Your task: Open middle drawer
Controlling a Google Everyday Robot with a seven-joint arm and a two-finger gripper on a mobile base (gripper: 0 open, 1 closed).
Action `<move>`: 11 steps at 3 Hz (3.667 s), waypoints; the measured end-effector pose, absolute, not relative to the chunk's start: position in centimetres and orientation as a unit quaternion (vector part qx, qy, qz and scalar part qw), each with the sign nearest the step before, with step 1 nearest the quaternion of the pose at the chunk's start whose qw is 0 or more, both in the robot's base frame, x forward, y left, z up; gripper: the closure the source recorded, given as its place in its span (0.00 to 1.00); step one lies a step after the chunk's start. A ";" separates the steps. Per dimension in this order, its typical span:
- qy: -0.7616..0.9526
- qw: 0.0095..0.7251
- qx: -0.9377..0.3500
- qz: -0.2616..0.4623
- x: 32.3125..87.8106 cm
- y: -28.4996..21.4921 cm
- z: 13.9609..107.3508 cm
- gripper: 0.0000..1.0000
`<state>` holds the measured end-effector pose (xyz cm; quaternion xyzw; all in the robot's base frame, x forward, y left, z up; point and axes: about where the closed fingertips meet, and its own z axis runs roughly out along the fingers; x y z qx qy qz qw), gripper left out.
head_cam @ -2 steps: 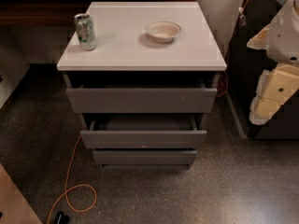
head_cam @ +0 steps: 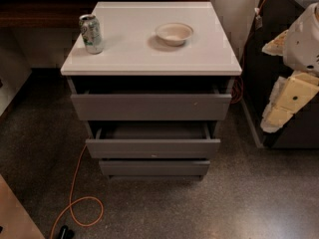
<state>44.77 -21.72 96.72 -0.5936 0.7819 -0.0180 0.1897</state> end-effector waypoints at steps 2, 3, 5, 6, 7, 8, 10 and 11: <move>0.769 0.229 -0.597 0.008 47.6 -21.0 90.9 0.00; 0.753 0.242 -0.612 0.020 49.8 -19.9 85.9 0.00; 0.726 0.264 -0.635 0.018 52.2 -18.2 80.0 0.00; 0.730 0.244 -0.639 0.002 52.6 -18.1 78.4 0.00; 0.733 0.220 -0.644 0.002 53.9 -18.1 74.7 0.00; 0.730 0.207 -0.652 0.001 55.1 -17.8 70.2 0.00; 0.708 0.217 -0.671 -0.015 57.5 -17.0 61.1 0.00; 0.691 0.234 -0.683 -0.027 59.5 -16.1 58.2 0.00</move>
Offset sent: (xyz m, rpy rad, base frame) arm 0.0511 0.0148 -0.1042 0.1168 -0.0686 0.0706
